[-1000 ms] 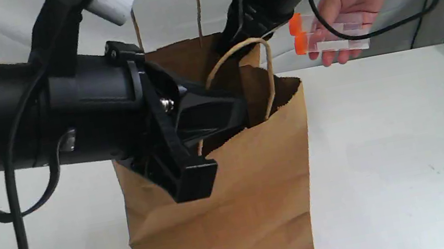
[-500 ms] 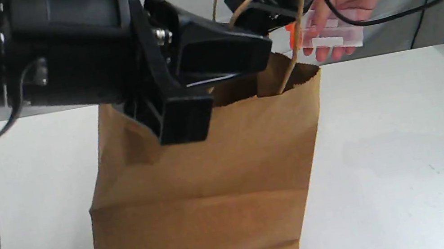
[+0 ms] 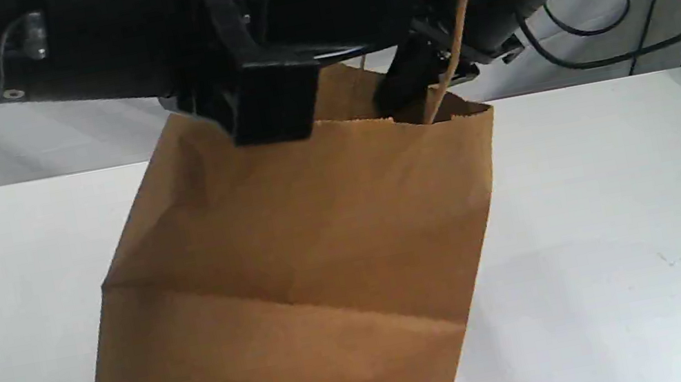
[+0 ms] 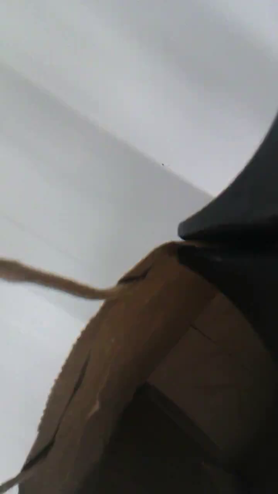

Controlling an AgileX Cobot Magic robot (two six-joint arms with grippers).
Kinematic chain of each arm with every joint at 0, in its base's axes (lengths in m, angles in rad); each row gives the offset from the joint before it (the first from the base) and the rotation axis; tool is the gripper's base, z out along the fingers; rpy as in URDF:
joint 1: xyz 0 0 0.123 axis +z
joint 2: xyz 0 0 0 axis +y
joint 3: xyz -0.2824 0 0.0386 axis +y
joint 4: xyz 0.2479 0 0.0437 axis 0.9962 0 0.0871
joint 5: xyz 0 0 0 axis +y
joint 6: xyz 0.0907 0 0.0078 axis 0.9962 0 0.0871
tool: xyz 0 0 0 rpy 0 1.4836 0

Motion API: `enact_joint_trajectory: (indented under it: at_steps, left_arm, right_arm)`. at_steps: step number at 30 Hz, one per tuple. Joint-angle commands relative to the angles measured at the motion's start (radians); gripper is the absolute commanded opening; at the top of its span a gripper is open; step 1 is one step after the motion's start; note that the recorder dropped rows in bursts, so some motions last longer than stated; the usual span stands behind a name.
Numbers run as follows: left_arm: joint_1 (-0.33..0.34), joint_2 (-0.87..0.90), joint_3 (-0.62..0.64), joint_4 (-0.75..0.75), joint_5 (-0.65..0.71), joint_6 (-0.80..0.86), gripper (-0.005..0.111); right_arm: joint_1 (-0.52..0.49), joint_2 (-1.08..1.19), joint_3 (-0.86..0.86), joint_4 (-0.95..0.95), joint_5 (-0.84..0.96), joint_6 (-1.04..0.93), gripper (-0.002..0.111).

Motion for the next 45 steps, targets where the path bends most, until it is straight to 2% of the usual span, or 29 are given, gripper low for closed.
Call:
enact_joint_trajectory:
  at_steps: [1,29,36,39,45]
  left_arm:
    - [-0.005,-0.004,-0.006,-0.027,-0.004,-0.013,0.0]
    - [-0.005,-0.004,-0.006,-0.027,-0.028,-0.035,0.0]
    - [-0.005,-0.004,0.002,0.117,-0.03,-0.063,0.0]
    - [-0.005,-0.004,0.032,0.096,-0.061,-0.03,0.0]
    - [-0.005,-0.004,0.115,-0.108,-0.135,0.147,0.0]
  right_arm:
    - [-0.008,0.013,0.004,0.015,-0.008,0.006,0.0]
    - [-0.006,0.038,0.004,0.047,-0.008,-0.021,0.0]
    - [-0.042,-0.016,0.004,0.048,-0.008,-0.023,0.0]
    - [-0.053,-0.06,0.004,0.045,-0.008,-0.031,0.0]
    - [-0.053,-0.126,0.004,0.045,-0.008,-0.043,0.0]
